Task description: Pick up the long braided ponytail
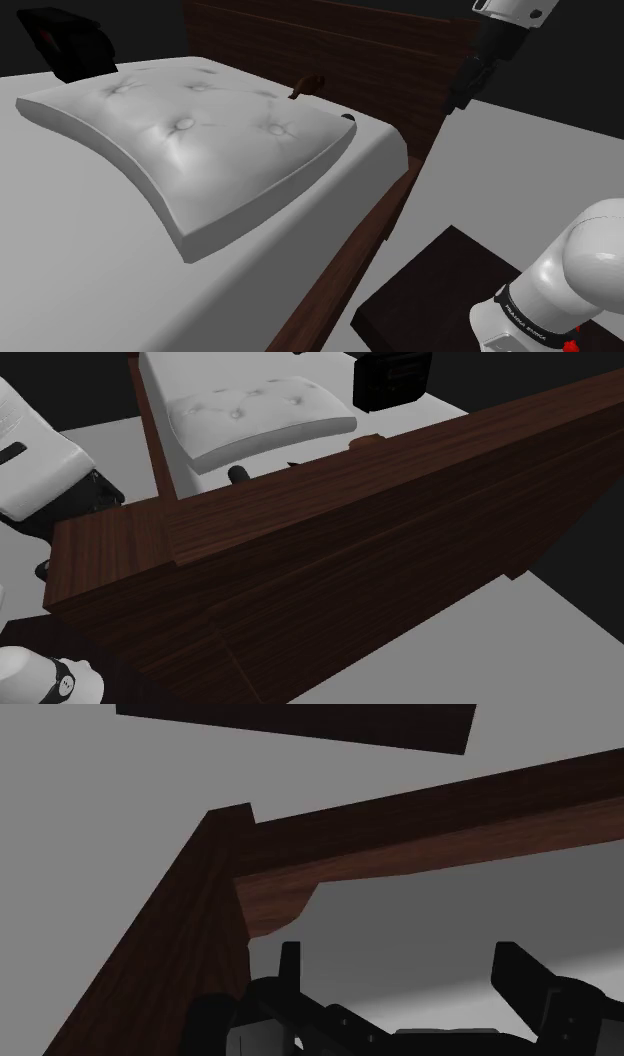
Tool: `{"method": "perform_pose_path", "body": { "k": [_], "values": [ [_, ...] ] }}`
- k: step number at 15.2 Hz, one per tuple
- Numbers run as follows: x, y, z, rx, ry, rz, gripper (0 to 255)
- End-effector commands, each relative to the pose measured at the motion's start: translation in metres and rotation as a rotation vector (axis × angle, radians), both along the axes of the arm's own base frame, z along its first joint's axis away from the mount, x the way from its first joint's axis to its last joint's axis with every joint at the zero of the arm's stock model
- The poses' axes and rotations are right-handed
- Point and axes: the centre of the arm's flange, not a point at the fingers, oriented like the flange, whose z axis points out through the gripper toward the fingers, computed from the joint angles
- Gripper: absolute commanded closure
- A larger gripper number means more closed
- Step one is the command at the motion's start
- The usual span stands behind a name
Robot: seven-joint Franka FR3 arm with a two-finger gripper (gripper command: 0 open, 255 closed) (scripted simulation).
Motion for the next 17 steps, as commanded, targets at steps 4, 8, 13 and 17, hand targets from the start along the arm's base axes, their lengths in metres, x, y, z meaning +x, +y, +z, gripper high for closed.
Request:
{"method": "perform_pose_path", "body": {
  "k": [4,8,13,17],
  "values": [
    [0.024,0.035,-0.001,-0.016,0.002,-0.096,0],
    [0.06,0.078,-0.003,-0.038,0.005,-0.224,0],
    [0.113,0.125,-0.006,-0.065,0.008,-0.384,0],
    [0.16,0.155,-0.01,-0.087,0.011,-0.512,0]
  ]
}}
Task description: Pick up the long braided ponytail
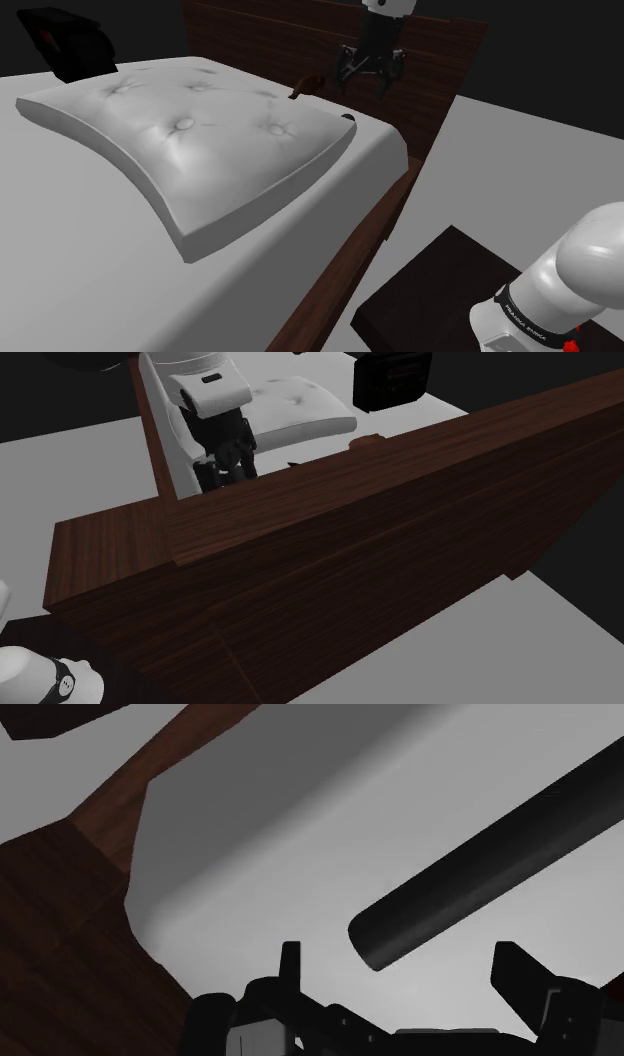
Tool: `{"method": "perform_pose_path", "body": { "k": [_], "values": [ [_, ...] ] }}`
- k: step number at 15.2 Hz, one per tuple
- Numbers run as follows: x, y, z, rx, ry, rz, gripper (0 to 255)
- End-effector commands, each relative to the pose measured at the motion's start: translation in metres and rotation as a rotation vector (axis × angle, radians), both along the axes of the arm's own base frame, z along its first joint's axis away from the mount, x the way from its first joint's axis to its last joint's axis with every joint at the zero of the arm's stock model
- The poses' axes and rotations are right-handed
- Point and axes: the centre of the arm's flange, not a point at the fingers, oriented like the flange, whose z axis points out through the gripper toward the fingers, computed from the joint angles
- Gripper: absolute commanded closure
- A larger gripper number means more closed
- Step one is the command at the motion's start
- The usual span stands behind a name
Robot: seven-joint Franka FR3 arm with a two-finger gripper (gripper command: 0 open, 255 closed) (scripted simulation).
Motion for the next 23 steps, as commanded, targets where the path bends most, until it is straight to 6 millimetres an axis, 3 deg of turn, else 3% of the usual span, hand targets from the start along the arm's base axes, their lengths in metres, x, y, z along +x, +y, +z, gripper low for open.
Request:
{"method": "perform_pose_path", "body": {
  "k": [1,7,13,21,23],
  "values": [
    [0.025,0.013,-0.002,-0.009,0.0,-0.071,0],
    [0.103,0.044,-0.009,-0.042,0.004,-0.263,0],
    [0.186,0.06,-0.018,-0.074,0.008,-0.455,0],
    [0.189,0.06,-0.058,-0.076,0.008,-0.461,0],
    [0.189,0.06,-0.058,-0.076,0.008,-0.461,0]
  ]
}}
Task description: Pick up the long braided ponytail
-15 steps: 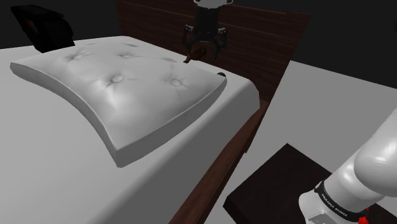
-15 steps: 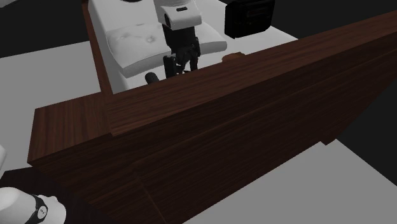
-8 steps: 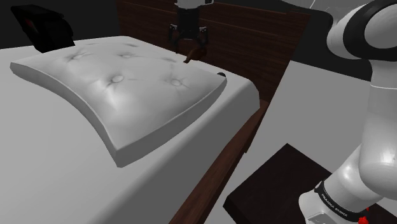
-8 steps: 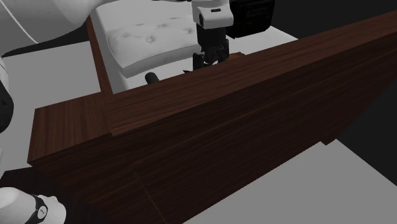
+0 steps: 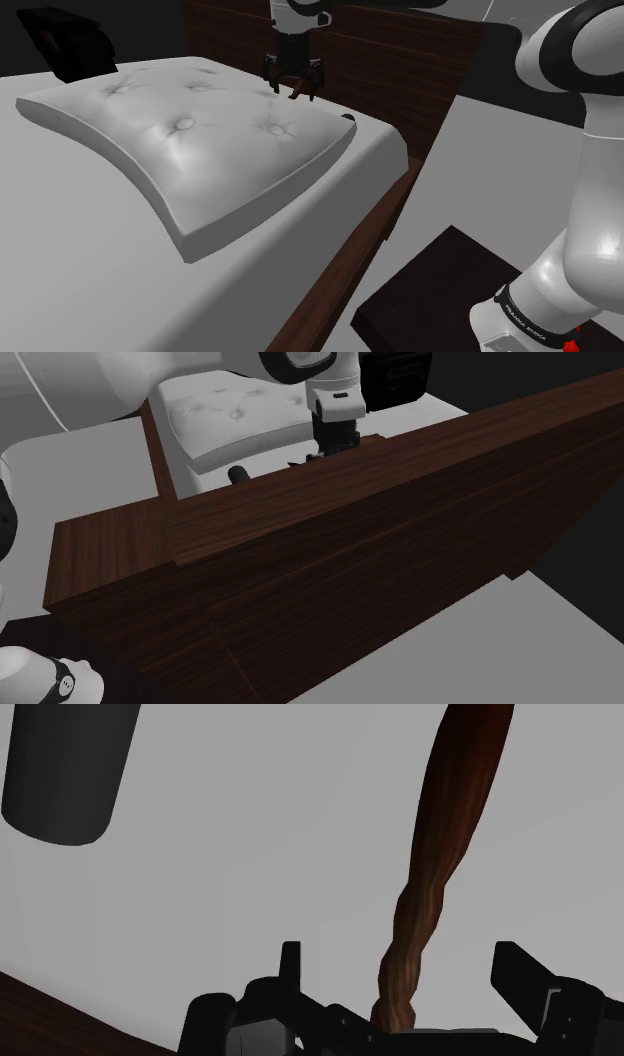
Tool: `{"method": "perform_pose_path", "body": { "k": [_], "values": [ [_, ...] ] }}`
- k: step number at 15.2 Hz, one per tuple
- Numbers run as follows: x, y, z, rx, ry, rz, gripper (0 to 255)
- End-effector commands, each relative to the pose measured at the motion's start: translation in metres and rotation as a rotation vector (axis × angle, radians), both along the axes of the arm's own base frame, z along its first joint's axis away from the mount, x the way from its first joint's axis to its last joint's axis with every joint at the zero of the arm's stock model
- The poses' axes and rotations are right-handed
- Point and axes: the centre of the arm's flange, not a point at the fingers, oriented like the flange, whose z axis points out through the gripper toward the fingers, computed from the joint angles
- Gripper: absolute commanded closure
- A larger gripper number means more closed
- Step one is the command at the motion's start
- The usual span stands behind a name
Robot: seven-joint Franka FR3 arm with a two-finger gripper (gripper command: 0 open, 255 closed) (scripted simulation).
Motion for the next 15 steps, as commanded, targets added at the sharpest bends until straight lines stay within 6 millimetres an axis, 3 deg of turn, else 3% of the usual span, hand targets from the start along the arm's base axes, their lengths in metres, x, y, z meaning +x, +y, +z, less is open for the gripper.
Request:
{"method": "perform_pose_path", "body": {
  "k": [1,10,15],
  "values": [
    [0.0,0.0,-0.002,0.0,0.0,0.0,255],
    [0.0,0.0,-0.001,0.0,-0.001,0.0,255],
    [0.0,0.0,0.025,0.0,-0.001,0.0,255]
  ]
}}
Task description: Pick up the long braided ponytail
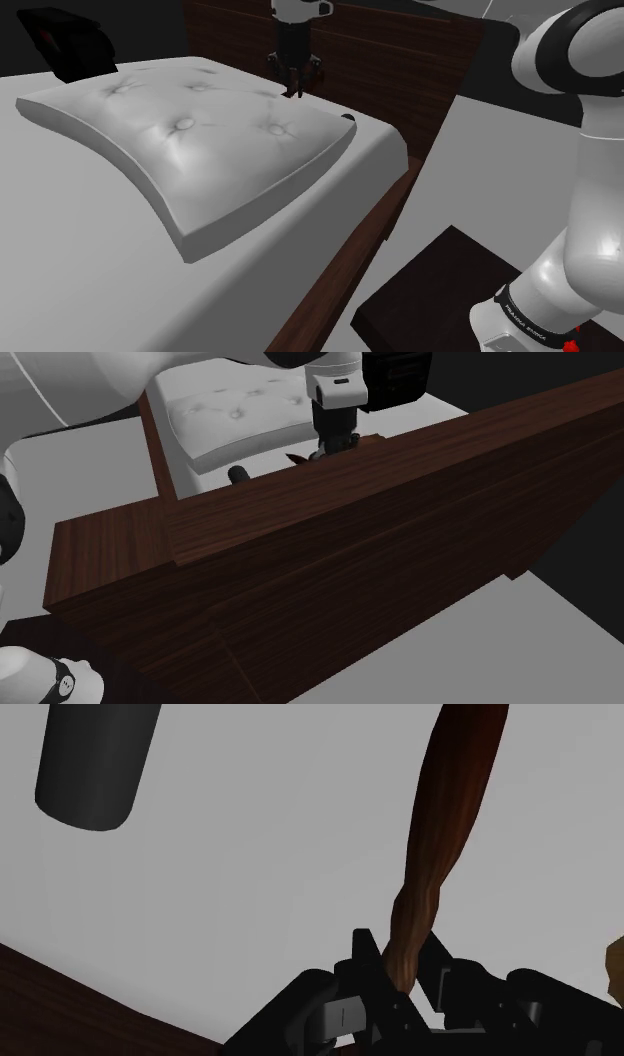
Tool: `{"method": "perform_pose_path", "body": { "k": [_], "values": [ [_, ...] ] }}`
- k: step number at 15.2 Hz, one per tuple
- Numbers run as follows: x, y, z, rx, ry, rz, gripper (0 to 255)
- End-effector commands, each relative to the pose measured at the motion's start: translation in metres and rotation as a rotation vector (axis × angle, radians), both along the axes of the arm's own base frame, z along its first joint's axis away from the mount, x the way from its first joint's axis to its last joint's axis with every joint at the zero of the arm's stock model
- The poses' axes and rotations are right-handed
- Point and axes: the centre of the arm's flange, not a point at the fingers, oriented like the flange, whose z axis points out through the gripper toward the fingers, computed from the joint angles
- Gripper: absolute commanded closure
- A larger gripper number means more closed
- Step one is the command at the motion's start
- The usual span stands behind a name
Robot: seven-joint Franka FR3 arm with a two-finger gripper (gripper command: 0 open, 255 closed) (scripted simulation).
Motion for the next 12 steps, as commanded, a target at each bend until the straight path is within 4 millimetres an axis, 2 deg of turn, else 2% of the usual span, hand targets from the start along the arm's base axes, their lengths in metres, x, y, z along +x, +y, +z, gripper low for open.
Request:
{"method": "perform_pose_path", "body": {
  "k": [1,10,12],
  "values": [
    [0.0,0.0,0.011,0.0,0.0,0.0,255],
    [0.0,0.0,0.058,0.0,0.0,0.0,255],
    [0.0,0.0,0.059,0.0,0.0,0.0,255]
  ]
}}
